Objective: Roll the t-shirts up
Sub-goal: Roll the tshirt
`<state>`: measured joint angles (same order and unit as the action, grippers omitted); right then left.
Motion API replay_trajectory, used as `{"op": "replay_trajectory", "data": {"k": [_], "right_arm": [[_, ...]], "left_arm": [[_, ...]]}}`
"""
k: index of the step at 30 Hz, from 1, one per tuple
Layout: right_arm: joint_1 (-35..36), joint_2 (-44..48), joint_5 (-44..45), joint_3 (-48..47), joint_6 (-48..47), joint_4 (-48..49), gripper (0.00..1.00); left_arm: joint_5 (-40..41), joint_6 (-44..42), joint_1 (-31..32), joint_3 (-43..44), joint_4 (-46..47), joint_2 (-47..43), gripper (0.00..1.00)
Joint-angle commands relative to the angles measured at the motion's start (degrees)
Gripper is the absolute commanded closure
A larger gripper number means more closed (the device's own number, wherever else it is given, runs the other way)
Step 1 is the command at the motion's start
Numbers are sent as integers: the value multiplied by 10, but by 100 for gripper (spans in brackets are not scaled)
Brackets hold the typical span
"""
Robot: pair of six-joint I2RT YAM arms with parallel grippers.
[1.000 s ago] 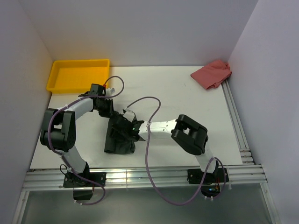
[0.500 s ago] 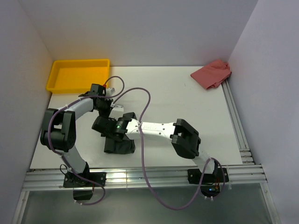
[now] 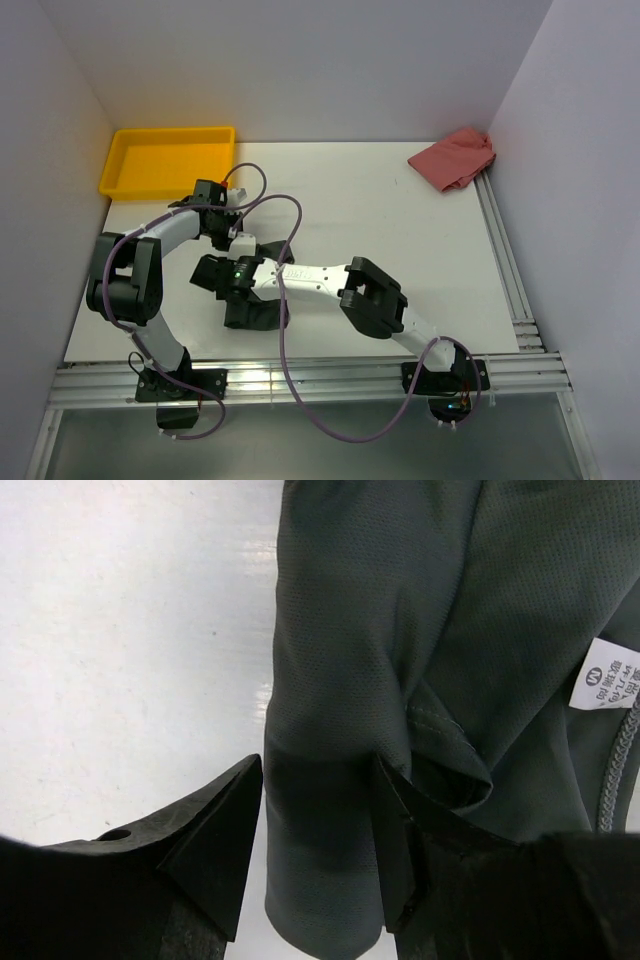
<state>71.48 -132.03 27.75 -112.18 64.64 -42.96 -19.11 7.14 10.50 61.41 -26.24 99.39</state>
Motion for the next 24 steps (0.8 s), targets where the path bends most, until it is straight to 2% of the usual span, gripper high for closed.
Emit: {"op": "replay_trajectory", "data": {"k": [1, 10, 18, 22, 24], "right_arm": [[-2, -10, -1, -11, 0, -32, 45], [3, -57, -24, -41, -7, -64, 39], [4, -75, -30, -55, -7, -87, 38], [1, -66, -53, -22, -7, -46, 43], [0, -56, -62, 12, -5, -7, 55]], "left_arm": [[-2, -2, 4, 16, -6, -10, 95], [-3, -1, 4, 18, -5, -10, 77], [-3, -2, 4, 17, -5, -7, 73], [-2, -2, 4, 17, -5, -10, 72], [-4, -3, 4, 16, -5, -11, 70]]}}
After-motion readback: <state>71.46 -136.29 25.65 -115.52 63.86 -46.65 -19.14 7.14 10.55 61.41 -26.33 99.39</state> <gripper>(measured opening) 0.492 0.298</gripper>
